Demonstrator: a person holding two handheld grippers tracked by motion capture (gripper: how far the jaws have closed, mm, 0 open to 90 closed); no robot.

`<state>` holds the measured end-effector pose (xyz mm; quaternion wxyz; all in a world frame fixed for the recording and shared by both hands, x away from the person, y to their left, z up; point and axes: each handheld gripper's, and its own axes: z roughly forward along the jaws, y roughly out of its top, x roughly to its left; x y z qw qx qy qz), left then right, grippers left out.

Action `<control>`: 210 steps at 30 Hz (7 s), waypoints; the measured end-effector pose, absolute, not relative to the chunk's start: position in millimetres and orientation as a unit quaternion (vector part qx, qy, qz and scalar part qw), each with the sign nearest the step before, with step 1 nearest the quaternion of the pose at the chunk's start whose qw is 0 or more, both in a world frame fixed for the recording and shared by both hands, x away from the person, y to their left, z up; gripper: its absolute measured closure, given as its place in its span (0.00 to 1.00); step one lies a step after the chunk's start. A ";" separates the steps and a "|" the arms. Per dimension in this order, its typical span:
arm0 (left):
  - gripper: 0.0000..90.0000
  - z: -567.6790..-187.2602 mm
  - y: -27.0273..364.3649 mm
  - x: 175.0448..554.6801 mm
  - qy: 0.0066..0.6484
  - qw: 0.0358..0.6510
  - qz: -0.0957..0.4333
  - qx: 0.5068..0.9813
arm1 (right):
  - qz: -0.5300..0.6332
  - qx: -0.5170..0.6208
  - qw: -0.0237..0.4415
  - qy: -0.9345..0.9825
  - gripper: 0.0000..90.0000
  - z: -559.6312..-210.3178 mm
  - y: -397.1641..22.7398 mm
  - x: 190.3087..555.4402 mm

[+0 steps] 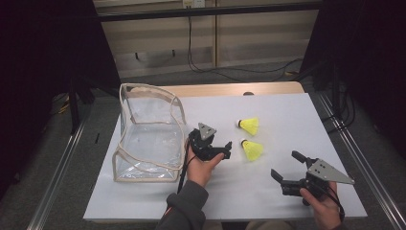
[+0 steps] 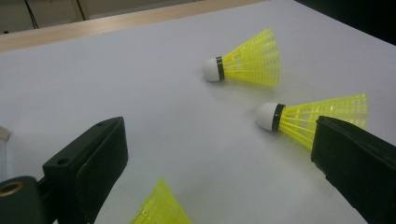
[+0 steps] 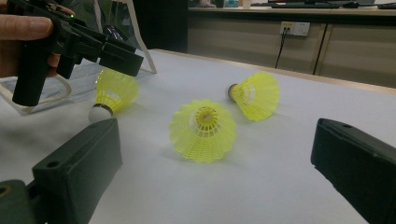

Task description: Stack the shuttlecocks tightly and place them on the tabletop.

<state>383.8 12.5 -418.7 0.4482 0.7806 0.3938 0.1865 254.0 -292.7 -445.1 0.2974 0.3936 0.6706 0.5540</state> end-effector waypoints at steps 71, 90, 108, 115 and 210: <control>0.97 -401.8 8.6 371.2 0.338 0.402 0.206 0.826 | 0.546 0.398 0.301 0.673 0.02 -445.7 -293.8 254.3; 0.97 -402.1 8.5 399.6 0.370 0.411 0.239 0.798 | 0.549 0.396 0.300 0.672 0.02 -445.5 -293.7 253.9; 0.97 -402.7 5.0 422.4 0.388 0.410 0.259 0.784 | 0.550 0.397 0.299 0.671 0.02 -445.5 -294.9 253.6; 0.97 -404.0 7.1 429.0 0.392 0.398 0.277 0.782 | 0.550 0.395 0.300 0.672 0.02 -445.6 -294.7 253.5; 0.93 -405.3 -12.5 433.1 0.404 0.428 0.164 0.792 | 0.548 0.395 0.299 0.674 0.02 -445.8 -295.0 253.2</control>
